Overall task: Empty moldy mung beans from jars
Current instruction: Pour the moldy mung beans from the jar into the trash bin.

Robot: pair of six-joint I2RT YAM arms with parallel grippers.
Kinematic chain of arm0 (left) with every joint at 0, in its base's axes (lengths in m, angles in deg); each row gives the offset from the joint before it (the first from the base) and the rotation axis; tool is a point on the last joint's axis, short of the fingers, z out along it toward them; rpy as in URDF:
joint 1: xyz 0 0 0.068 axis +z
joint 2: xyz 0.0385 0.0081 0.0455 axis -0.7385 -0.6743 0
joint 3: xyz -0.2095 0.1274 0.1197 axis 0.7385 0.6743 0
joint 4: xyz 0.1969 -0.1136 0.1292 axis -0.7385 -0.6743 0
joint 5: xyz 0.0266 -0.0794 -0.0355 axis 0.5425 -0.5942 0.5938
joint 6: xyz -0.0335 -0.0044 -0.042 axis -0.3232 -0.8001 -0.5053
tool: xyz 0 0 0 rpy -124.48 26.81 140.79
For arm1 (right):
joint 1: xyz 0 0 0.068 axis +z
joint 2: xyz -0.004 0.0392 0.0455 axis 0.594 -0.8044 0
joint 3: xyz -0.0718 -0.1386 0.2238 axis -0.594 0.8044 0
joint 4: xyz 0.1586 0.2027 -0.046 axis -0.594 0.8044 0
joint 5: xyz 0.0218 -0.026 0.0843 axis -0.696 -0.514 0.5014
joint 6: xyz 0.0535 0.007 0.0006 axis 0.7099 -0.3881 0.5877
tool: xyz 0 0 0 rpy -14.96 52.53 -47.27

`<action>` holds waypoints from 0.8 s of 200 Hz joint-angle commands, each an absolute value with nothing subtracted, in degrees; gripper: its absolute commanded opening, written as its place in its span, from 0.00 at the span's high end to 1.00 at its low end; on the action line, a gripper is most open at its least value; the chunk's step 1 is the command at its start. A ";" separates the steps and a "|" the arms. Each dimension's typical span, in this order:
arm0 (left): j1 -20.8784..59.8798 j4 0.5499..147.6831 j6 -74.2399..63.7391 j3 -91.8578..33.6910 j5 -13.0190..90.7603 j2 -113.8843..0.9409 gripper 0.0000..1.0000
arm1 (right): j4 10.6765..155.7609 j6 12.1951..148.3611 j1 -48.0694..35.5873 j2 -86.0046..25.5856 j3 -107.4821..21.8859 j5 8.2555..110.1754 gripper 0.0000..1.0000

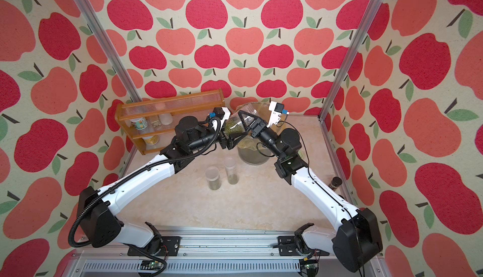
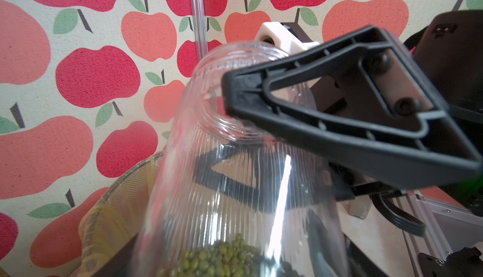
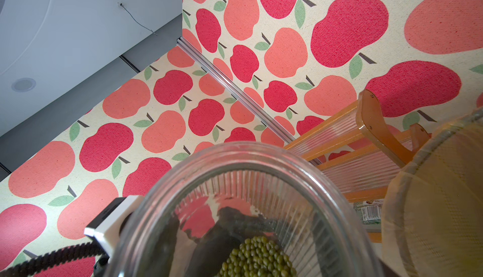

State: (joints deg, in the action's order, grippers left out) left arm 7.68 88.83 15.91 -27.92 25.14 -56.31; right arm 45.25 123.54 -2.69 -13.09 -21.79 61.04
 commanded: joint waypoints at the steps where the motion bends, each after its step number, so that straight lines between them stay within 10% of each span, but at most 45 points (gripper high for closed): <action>1: 7.52 97.88 18.22 -26.80 30.12 -53.90 0.30 | 43.52 126.01 -2.46 -13.50 -22.93 58.89 0.36; 80: 7.45 104.88 18.39 -22.45 31.49 -52.72 0.00 | 40.49 128.47 -2.63 -13.85 -23.34 58.35 0.40; 160: 7.96 107.17 16.81 -21.72 29.61 -53.10 0.00 | 36.59 131.01 -3.13 -13.12 -22.29 57.71 0.40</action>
State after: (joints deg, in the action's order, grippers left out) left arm 7.46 103.74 17.51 -22.59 30.35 -53.97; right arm 44.03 129.02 -2.71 -14.60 -21.73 59.18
